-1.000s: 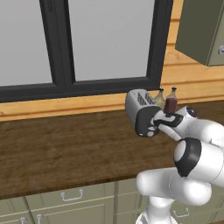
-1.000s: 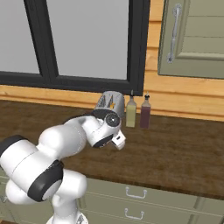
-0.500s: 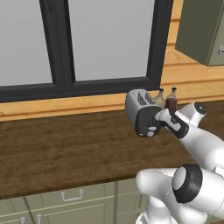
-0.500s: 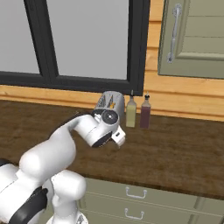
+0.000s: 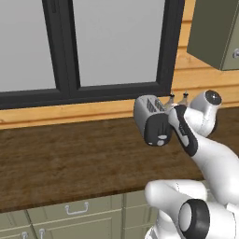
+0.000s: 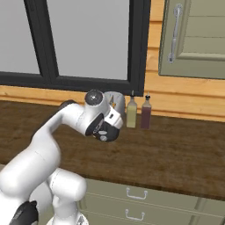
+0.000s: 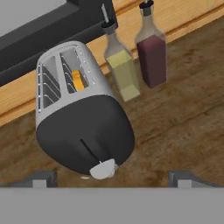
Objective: Start the toaster. Once the lever pops up, take the bread to the plate on the dining counter.
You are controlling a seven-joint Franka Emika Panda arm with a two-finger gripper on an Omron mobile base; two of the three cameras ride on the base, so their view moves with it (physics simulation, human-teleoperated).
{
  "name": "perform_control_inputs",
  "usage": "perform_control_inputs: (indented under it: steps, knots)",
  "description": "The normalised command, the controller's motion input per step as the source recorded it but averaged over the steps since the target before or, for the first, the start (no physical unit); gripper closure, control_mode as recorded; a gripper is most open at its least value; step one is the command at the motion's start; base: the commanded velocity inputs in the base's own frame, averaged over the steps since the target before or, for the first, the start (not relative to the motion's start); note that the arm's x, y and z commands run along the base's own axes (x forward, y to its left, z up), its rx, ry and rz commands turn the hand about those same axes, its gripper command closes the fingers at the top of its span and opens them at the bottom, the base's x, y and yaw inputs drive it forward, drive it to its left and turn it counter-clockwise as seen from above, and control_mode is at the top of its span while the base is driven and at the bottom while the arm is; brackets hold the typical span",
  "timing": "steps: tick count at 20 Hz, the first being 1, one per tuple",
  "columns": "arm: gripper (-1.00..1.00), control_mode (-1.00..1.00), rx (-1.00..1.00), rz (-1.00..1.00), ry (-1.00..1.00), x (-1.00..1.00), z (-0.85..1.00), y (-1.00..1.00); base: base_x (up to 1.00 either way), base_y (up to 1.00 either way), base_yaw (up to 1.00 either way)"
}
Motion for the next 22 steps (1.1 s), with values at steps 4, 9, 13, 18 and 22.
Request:
perform_control_inputs:
  steps: [4,9,13,18,22]
  knots:
    - [-1.00,-1.00,-0.21,0.10,-0.06,0.00,0.51,0.00,0.00,0.00,0.00]
    - [-1.00,-1.00,-0.08,0.03,0.00,0.08,0.05,0.10,0.00,0.00,0.00]
    - [-1.00,-1.00,-0.08,0.00,0.00,0.39,0.00,0.14,0.00,0.00,0.00]
    - [-1.00,-1.00,-0.04,0.00,0.00,0.31,0.00,0.00,0.00,0.00,0.00]
    - [-1.00,-1.00,0.00,0.00,0.00,0.00,0.00,0.00,0.00,0.00,0.00]
